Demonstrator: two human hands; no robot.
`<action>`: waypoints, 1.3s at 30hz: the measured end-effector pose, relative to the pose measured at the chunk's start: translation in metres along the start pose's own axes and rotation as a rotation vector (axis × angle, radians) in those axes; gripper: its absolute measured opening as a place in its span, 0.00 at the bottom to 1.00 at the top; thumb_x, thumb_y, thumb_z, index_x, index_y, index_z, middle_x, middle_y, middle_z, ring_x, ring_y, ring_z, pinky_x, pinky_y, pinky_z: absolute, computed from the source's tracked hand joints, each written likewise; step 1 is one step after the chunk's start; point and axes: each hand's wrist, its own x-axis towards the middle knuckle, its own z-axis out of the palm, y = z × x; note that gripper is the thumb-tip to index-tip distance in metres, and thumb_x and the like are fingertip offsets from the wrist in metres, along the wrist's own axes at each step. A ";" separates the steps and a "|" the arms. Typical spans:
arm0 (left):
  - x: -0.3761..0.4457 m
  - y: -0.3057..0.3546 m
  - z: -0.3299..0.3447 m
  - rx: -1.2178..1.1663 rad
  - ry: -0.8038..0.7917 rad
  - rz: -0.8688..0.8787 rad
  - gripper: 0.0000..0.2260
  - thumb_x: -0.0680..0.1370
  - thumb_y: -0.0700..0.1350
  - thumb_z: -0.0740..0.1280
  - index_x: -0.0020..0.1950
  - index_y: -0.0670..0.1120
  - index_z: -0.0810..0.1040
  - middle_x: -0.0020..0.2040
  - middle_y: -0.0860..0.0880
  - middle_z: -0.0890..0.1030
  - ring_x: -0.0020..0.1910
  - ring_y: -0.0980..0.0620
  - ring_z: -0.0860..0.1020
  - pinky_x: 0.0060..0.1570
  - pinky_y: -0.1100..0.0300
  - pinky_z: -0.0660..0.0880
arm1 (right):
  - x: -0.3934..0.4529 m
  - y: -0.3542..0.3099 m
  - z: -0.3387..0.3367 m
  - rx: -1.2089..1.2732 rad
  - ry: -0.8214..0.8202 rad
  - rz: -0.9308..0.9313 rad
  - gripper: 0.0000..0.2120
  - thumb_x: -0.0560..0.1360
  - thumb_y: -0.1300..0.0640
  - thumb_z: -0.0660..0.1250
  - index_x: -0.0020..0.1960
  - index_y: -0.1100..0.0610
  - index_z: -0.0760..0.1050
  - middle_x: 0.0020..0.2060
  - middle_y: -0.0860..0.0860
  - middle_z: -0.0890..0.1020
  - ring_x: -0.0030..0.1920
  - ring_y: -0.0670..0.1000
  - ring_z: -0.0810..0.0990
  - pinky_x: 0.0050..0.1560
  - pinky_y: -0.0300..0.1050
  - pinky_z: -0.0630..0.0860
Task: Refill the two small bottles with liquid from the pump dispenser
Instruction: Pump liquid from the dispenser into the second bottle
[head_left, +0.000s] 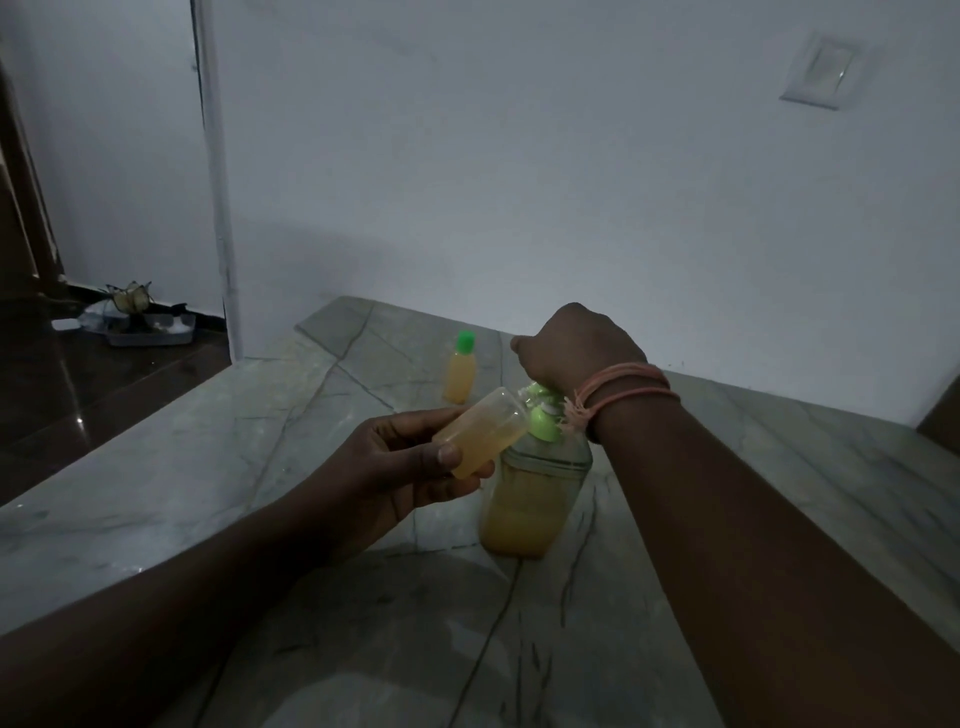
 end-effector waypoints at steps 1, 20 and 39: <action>0.000 0.000 0.000 -0.003 -0.001 0.003 0.28 0.68 0.52 0.81 0.66 0.49 0.81 0.60 0.39 0.82 0.58 0.41 0.82 0.51 0.57 0.80 | 0.001 0.001 0.001 0.004 0.022 -0.013 0.17 0.72 0.45 0.65 0.32 0.53 0.64 0.30 0.50 0.70 0.35 0.55 0.73 0.39 0.44 0.68; 0.002 -0.004 -0.004 -0.021 -0.031 0.015 0.25 0.71 0.49 0.79 0.67 0.49 0.80 0.61 0.40 0.82 0.59 0.40 0.82 0.53 0.56 0.80 | 0.005 0.006 0.009 0.033 0.035 0.035 0.14 0.70 0.49 0.68 0.33 0.54 0.67 0.31 0.51 0.73 0.36 0.56 0.75 0.38 0.44 0.70; 0.000 -0.001 -0.001 0.007 -0.006 0.015 0.25 0.70 0.51 0.79 0.67 0.50 0.80 0.61 0.41 0.82 0.60 0.41 0.81 0.53 0.57 0.80 | 0.002 0.006 0.005 -0.002 0.027 0.014 0.14 0.70 0.47 0.68 0.33 0.53 0.67 0.31 0.50 0.72 0.34 0.54 0.74 0.37 0.44 0.69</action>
